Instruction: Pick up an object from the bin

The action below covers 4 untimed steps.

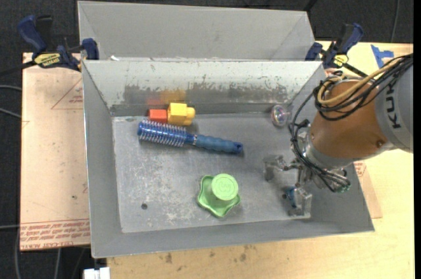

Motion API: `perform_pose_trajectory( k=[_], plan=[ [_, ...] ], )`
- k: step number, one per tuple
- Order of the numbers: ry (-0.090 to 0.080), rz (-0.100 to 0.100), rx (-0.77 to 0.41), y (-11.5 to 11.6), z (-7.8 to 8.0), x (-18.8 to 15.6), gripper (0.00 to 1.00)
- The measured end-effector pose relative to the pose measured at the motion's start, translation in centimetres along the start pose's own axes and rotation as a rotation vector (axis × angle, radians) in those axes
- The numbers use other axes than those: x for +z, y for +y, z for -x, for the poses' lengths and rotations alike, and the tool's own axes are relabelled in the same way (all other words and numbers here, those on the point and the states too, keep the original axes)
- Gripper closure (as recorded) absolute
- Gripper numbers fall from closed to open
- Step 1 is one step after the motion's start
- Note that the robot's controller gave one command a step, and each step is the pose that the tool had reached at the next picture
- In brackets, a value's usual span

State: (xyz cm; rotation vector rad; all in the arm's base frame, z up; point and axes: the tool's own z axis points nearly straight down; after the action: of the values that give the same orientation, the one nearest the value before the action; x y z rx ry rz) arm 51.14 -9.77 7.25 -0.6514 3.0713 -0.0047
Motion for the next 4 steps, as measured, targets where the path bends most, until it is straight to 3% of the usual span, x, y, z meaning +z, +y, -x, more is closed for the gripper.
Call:
perform_pose_trajectory(
  k=[1,2,3,4],
  plan=[
    [-0.001,0.004,-0.006,0.4,0.2,0.0,1.00],
    [-0.001,0.004,-0.006,0.4,0.2,0.0,0.00],
    [-0.002,0.005,-0.459,-1.5,-1.9,0.3,0.00],
    [-0.013,0.029,-0.558,-4.6,1.3,0.2,0.00]
  ],
)
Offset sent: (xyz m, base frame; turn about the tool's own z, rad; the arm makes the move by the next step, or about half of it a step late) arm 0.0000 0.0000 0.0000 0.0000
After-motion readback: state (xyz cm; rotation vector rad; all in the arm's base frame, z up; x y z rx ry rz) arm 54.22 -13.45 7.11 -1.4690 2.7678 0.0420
